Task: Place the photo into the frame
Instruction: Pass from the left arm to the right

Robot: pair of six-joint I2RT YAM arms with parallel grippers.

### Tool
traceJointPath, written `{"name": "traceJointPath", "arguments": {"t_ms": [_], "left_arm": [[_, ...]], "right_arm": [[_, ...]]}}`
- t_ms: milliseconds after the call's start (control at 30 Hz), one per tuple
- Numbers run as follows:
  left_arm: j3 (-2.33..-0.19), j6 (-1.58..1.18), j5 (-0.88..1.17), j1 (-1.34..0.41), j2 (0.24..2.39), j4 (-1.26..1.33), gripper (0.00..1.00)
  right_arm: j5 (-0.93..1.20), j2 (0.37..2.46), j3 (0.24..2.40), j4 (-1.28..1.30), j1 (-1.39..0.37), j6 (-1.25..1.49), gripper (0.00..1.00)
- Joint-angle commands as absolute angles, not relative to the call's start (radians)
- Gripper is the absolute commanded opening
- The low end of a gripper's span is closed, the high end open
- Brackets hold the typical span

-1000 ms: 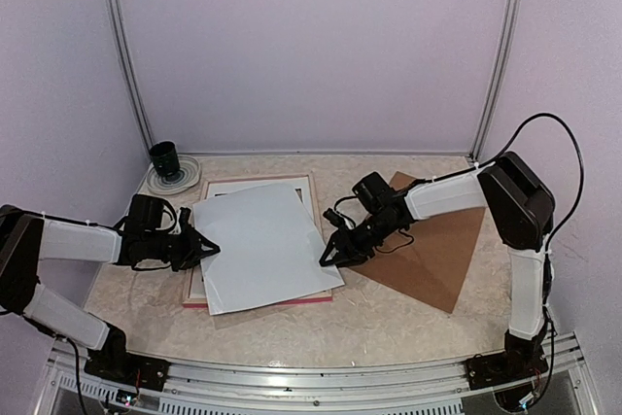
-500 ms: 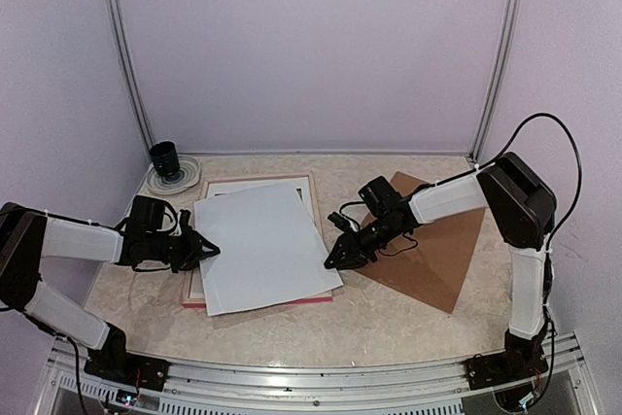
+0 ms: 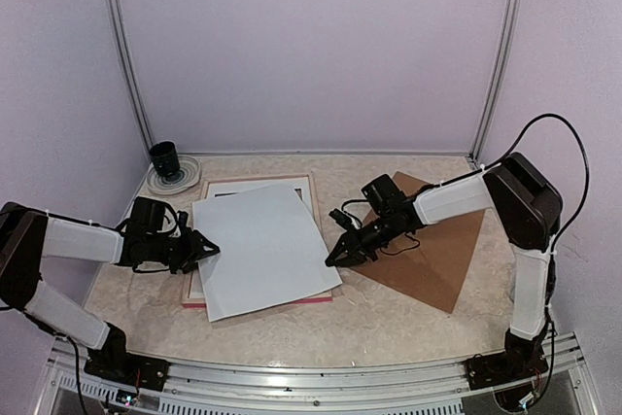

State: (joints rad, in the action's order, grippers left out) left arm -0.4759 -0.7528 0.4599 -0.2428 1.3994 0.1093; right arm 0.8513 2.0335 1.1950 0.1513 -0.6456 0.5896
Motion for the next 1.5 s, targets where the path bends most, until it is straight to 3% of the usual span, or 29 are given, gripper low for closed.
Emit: {"name": "traceJointPath", "arguments": {"t_ms": [0, 400, 967, 1467], "left_arm": [[-0.508, -0.725, 0.399, -0.252, 1.395, 0.078, 0.45], [-0.543, -0.729, 0.346, -0.279, 1.348, 0.035, 0.47], [-0.615, -0.718, 0.299, -0.259, 1.496, 0.067, 0.68], [-0.615, -0.769, 0.238, -0.24, 1.357, 0.053, 0.93]], "right_arm": [[0.817, 1.974, 1.184, 0.135, -0.643, 0.582, 0.0], [0.744, 1.911, 1.209, 0.184, -0.69, 0.55, 0.0], [0.664, 1.934, 1.15, 0.169, -0.7, 0.644, 0.0], [0.612, 1.932, 1.114, 0.089, -0.726, 0.803, 0.0]]}}
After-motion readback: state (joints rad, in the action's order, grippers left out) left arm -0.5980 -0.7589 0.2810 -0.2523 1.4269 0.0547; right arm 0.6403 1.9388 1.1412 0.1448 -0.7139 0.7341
